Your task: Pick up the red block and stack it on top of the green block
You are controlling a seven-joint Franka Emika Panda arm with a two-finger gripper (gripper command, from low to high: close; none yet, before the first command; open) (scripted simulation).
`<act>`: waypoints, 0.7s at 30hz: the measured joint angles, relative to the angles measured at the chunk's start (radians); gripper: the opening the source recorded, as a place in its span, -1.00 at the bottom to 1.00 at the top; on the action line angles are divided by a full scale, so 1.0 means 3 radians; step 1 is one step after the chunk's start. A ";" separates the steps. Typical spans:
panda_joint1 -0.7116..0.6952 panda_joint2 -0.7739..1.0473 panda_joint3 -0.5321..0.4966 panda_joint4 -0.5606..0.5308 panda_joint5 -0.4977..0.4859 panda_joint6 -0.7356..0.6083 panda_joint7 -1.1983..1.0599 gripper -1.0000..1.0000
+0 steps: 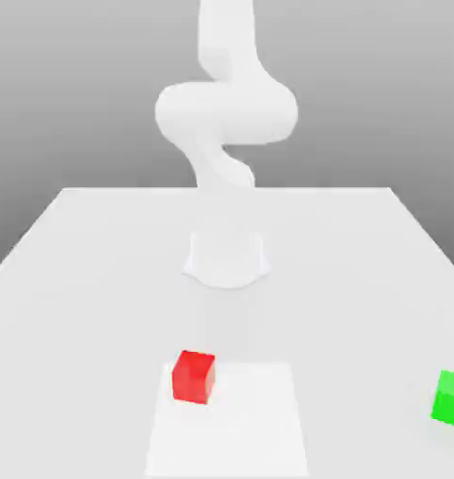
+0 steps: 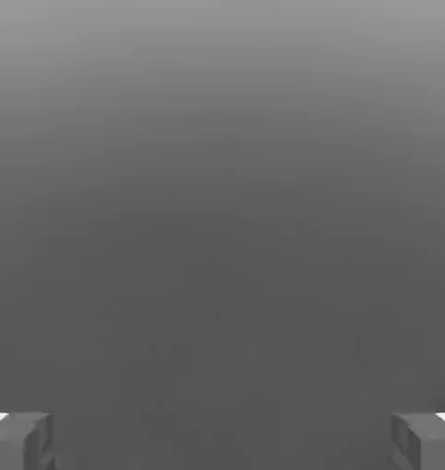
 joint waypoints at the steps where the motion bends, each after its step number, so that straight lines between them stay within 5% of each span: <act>1: -0.0016 0.0119 -0.0005 -0.0091 -0.0002 0.0081 0.0017 0.00; 17: -0.0260 0.2110 -0.0107 -0.1538 -0.0017 0.1412 0.0280 0.00; 21: -0.0275 0.2619 -0.0105 -0.1591 0.0033 0.1819 0.0263 0.00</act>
